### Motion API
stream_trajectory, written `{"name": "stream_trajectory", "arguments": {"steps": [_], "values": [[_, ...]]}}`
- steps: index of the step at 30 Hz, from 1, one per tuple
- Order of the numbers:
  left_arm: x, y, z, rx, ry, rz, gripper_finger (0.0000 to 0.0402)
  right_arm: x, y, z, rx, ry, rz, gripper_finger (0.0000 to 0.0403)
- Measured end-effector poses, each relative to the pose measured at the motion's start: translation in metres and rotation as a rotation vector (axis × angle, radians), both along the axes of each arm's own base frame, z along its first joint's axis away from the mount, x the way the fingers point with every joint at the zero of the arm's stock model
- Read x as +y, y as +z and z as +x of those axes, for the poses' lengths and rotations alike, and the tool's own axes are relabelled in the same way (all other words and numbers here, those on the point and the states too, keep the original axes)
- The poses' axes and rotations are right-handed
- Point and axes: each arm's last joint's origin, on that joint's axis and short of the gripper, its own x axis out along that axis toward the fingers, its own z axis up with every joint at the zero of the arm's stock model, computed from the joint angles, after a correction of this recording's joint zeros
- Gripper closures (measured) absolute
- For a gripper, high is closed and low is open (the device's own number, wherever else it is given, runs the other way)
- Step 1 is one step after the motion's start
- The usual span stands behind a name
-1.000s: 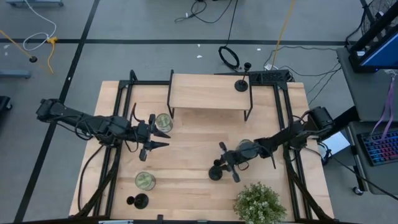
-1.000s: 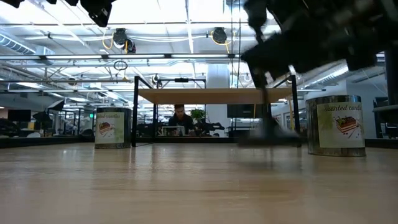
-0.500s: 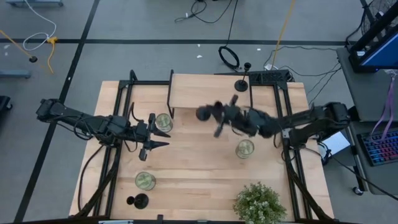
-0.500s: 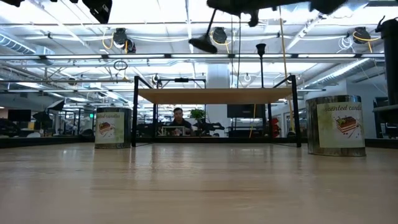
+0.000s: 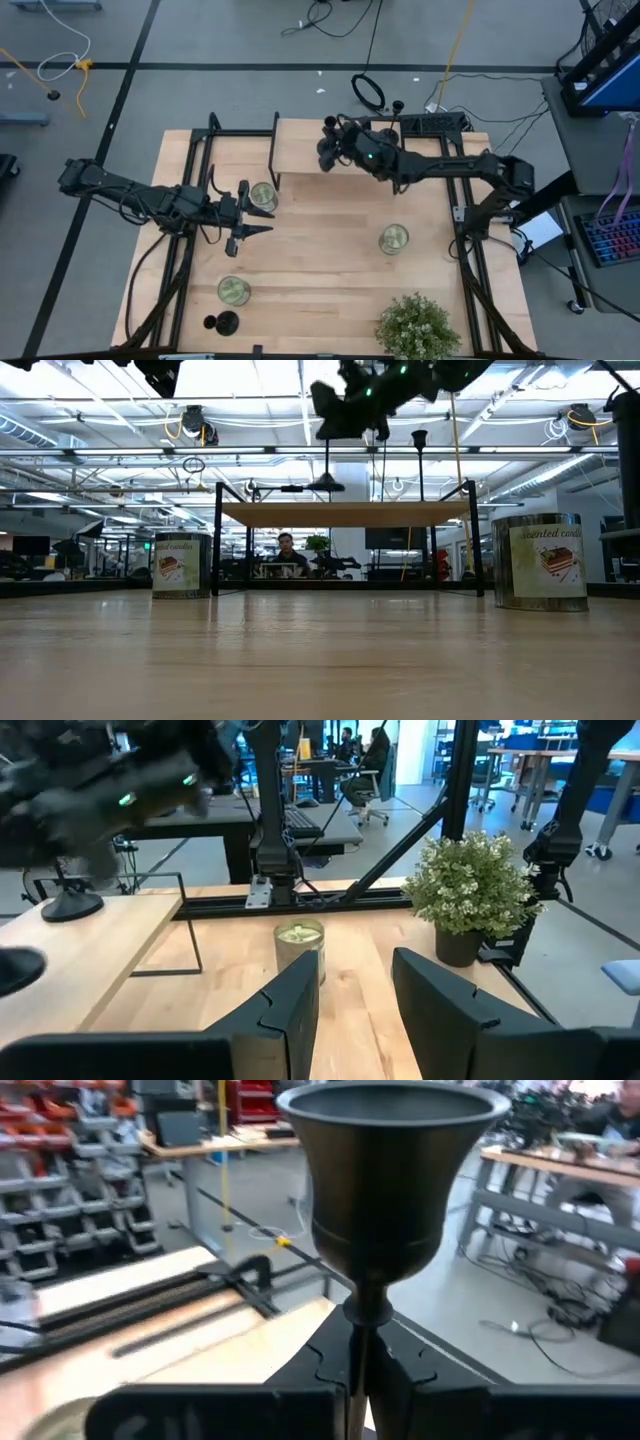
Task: Pick & Place candle stick holders
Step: Put the right candle holder on the shelf
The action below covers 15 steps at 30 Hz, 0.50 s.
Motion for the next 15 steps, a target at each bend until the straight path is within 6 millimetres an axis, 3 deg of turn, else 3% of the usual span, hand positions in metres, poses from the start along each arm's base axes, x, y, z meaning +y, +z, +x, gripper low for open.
{"name": "stream_trajectory", "arguments": {"steps": [7,15], "values": [[0.0,0.0,0.0,0.004,-0.001,-0.033,0.0266,-0.028,-0.025,0.005,0.021,-0.076,0.056,0.0393],[0.0,-0.002,0.0,0.02,-0.006,-0.024,0.0266,-0.045,-0.03,0.002,0.007,-0.129,0.064,0.0391]]}}
